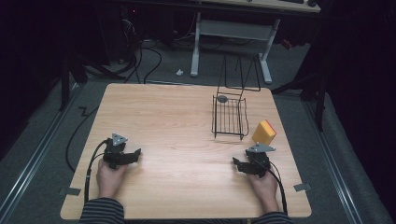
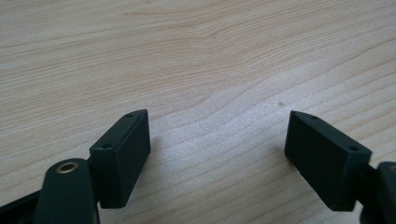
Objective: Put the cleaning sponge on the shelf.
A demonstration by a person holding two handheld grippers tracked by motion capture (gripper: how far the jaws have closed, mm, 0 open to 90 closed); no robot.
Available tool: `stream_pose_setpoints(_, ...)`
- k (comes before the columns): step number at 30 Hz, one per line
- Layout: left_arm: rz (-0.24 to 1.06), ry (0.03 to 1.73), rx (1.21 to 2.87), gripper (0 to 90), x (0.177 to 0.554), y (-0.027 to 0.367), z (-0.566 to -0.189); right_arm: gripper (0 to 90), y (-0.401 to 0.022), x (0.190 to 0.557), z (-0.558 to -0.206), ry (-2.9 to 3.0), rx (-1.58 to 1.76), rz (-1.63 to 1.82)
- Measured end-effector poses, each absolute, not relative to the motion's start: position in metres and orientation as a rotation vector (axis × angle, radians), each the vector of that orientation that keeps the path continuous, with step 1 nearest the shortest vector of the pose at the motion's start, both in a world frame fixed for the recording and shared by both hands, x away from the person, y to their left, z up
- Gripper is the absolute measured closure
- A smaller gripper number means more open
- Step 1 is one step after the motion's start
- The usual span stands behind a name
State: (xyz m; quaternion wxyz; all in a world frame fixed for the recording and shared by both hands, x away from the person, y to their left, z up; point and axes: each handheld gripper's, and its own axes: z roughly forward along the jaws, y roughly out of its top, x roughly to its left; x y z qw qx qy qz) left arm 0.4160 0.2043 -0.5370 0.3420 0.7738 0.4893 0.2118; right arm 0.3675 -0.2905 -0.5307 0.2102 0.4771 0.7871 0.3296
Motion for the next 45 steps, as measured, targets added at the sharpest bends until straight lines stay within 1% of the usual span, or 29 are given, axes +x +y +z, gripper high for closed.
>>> stream_pose_setpoints(13,0.55,1.272,2.012,22.9,0.416,0.204,-0.537,31.3,-0.291,0.367,-0.531,2.186,1.331,0.915)
stream_pose_setpoints(22,0.55,1.273,2.012,22.9,0.416,0.204,-0.537,32.8,-0.292,0.366,-0.53,2.183,1.339,0.919)
stream_pose_setpoints(45,0.55,1.273,2.012,22.9,0.416,0.204,-0.537,36.7,-0.306,0.345,-0.523,2.082,1.384,0.967)
